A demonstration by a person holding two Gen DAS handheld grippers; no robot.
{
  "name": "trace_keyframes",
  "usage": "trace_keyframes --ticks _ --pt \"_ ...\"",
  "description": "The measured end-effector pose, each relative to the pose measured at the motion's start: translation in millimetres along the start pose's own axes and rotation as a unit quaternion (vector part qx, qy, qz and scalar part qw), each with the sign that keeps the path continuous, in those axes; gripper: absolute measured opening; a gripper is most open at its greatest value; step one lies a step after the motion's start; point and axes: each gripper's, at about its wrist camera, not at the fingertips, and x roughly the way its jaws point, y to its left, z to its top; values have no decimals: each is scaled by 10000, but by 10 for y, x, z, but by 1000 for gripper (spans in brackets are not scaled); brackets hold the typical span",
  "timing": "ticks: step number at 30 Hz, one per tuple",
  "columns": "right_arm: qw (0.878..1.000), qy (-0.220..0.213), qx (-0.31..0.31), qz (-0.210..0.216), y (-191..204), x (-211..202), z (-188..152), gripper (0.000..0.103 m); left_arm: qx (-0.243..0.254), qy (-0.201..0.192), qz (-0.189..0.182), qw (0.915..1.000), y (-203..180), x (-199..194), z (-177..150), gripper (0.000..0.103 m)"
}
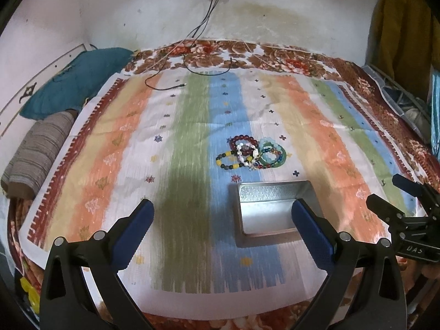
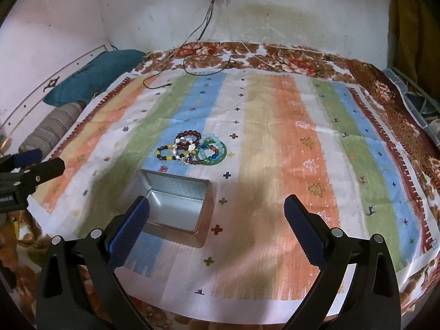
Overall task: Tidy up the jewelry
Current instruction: 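Move both tools toward the bracelet pile beside the silver tin, then lower both tools over the tangled bracelets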
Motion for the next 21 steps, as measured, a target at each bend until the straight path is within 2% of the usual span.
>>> trace_keyframes --ticks 3,8,11,21 --pt "10000 5 -15 -20 4 48 63 99 19 23 10 10000 -11 49 73 97" --pt "10000 74 13 -64 3 165 193 99 -240 203 -141 9994 60 175 196 97" --pt "9999 116 -57 -109 20 214 228 99 -242 168 -30 9996 61 210 261 97" --pt "9993 357 82 14 2 443 371 99 -323 297 -73 9990 26 428 473 97"
